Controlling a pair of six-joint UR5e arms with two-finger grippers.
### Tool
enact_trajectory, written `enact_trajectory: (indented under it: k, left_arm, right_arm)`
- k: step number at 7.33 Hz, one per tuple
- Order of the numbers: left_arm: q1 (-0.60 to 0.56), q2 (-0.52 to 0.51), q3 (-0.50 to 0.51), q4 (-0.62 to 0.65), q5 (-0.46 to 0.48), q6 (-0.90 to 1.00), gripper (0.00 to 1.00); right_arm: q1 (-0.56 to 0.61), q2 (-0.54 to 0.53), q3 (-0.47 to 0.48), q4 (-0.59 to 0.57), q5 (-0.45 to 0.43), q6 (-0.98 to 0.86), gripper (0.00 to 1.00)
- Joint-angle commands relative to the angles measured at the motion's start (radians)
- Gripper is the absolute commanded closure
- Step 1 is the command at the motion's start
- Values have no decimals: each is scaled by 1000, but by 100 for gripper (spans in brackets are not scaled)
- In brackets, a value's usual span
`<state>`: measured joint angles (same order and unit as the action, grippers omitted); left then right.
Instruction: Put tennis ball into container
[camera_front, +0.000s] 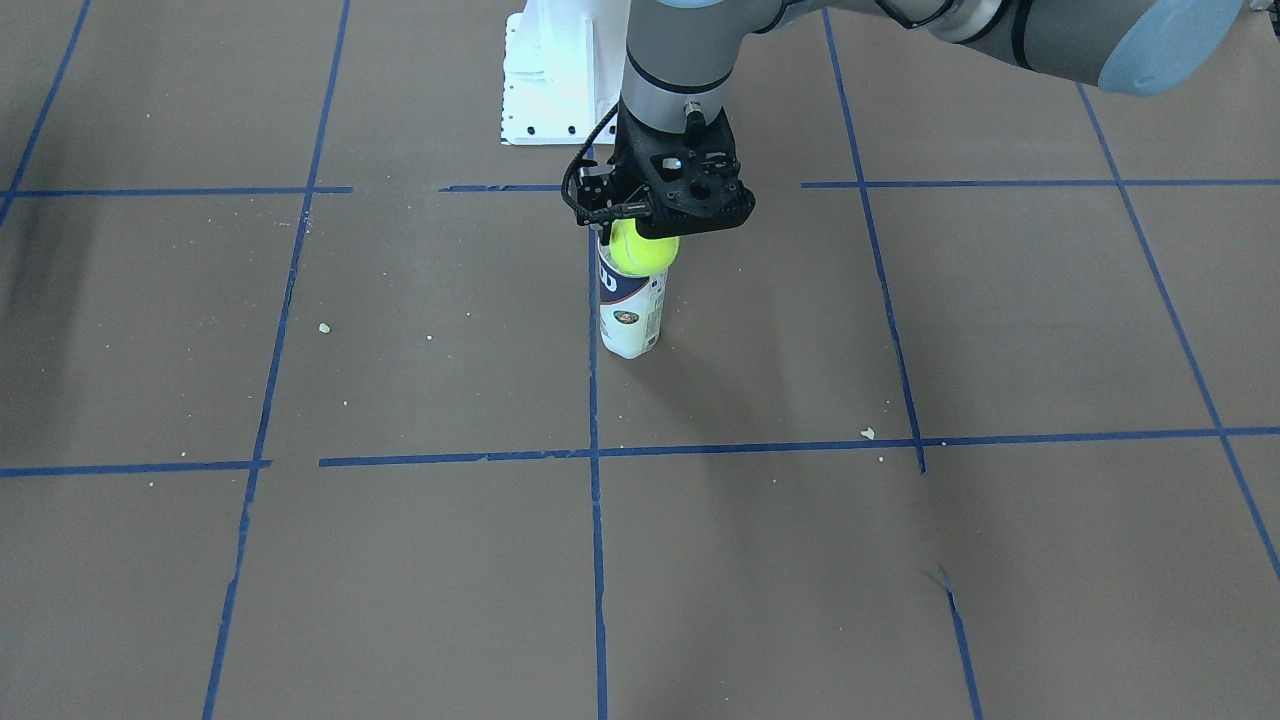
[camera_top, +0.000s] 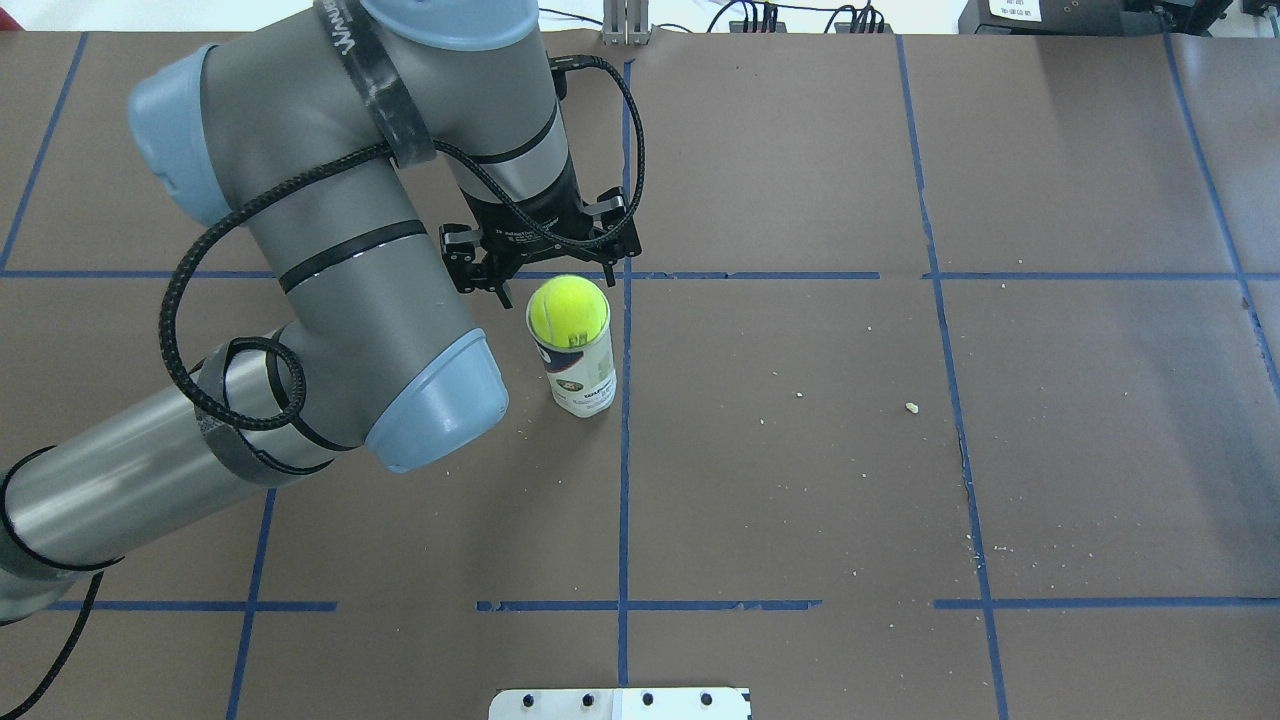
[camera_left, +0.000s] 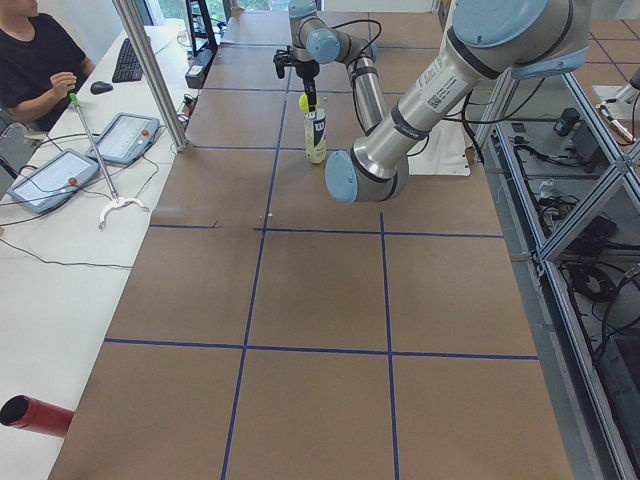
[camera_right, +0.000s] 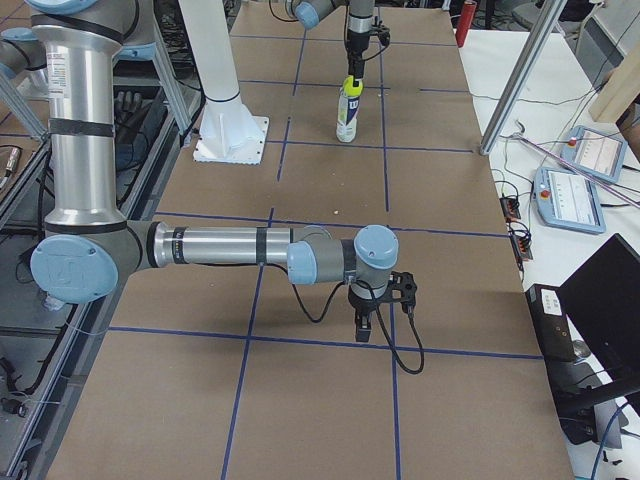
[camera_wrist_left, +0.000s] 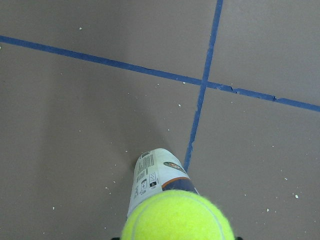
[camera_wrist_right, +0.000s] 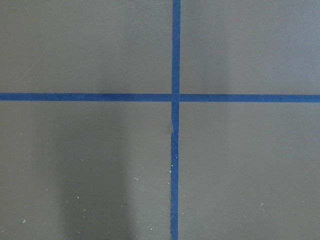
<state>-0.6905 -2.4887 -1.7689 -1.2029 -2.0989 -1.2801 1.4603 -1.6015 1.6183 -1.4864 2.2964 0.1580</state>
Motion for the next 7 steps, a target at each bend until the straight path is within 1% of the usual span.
enact_trajectory:
  k: [1,3,4,5,6,7]
  left_arm:
    - [0,4,-33,0,2,1,0]
    - [-3,54,-159,5,7,2,0]
    - [-10,75,-179,6,10,19,0]
    - [-56,130,-182,3,10,176,0]
    - [-160,181,-176,-1,7,347,0]
    - [-275,276,-175,-59,-6,563,0]
  right_arm:
    - [0,0,0,0,0,0,0]
    - [-2,0,0,0,0,0,0]
    - [0,0,0,0,0,0,0]
    - [0,0,0,0,0,0,0]
    - [-2,0,0,0,0,0,0]
    - [-2,0,0,0,0,0,0]
